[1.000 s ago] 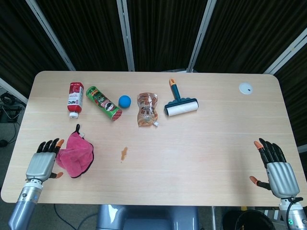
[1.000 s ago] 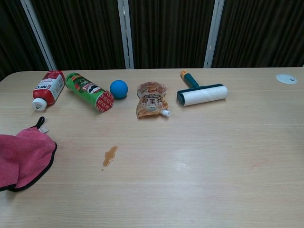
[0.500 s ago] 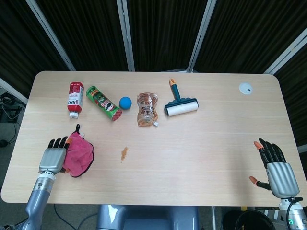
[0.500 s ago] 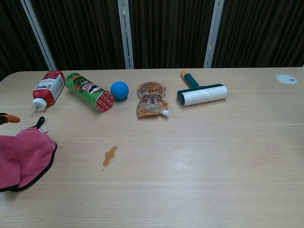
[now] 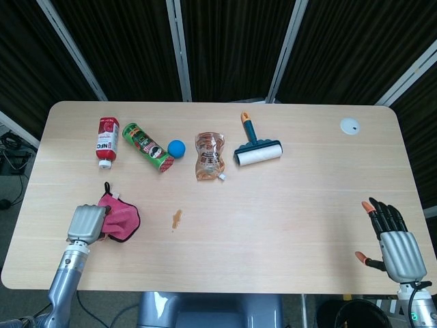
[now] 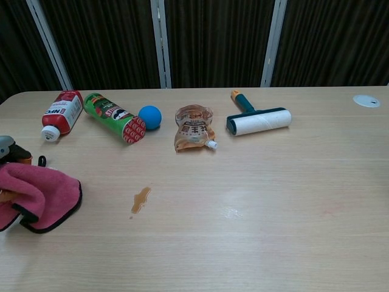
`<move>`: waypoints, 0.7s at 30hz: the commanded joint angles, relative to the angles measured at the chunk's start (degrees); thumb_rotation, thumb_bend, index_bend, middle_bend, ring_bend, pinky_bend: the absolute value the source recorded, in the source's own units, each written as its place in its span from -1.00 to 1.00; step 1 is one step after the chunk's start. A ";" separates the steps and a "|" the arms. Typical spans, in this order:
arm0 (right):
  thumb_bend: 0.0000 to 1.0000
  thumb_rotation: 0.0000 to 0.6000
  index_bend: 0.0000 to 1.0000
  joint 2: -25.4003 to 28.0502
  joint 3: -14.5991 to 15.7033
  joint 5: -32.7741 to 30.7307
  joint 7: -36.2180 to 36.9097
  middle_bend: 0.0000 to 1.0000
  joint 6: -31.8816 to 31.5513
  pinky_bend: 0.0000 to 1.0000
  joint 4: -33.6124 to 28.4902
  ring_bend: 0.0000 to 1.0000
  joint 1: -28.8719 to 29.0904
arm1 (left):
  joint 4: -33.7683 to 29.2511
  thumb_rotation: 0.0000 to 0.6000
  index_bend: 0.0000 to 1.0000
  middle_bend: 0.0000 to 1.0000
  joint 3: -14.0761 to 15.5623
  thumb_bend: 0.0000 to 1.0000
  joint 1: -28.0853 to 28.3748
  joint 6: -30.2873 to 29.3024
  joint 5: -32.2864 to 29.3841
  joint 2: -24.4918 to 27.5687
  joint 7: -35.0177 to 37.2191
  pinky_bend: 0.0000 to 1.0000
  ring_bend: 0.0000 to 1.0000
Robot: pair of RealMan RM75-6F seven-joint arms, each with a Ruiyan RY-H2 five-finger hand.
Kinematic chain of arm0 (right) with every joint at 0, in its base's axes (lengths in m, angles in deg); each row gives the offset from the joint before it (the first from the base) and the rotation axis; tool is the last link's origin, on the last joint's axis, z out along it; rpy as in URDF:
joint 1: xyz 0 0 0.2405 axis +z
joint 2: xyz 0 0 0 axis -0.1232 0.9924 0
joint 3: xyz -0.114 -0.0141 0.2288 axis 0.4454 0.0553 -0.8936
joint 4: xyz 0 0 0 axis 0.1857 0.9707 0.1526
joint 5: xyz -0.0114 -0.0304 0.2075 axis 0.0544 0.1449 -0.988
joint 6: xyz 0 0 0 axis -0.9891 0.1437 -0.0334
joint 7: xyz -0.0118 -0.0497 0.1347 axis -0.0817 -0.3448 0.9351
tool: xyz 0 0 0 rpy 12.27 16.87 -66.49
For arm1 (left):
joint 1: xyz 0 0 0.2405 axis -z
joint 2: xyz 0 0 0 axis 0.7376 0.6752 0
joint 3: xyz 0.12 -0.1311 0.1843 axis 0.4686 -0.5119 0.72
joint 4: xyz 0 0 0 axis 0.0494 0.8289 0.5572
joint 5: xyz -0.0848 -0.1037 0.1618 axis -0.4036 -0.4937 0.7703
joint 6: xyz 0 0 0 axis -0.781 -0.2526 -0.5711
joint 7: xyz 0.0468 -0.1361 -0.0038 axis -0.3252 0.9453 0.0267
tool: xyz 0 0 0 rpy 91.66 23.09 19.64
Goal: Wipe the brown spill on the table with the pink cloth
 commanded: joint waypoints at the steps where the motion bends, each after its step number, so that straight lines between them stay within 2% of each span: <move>1: -0.97 1.00 -1.00 0.01 -0.01 0.01 0.05 -1.00 -0.04 -0.89 -0.01 -1.00 -0.02 | -1.23 1.00 0.71 0.28 -1.39 0.12 1.48 -0.58 2.29 0.58 0.79 0.07 0.12; 12: -0.97 1.00 -1.00 0.03 -0.09 -0.21 0.35 -1.00 0.03 -0.89 -0.11 -1.00 -0.03 | -8.93 1.00 0.73 0.31 -7.01 0.12 7.47 -0.67 5.11 1.98 -2.97 0.09 0.14; 16: -0.97 1.00 -1.00 0.20 -0.14 -0.48 0.86 -1.00 0.06 -0.89 -0.35 -1.00 -0.11 | -9.70 1.00 0.73 0.31 -8.44 0.11 11.76 1.18 4.14 -1.81 -7.95 0.09 0.14; 21: -0.97 1.00 -1.00 0.39 -0.29 -0.85 1.76 -1.00 0.21 -0.89 -0.40 -1.00 -0.10 | -7.70 1.00 0.73 0.31 -7.96 0.11 14.51 1.92 1.83 -7.26 -11.57 0.09 0.14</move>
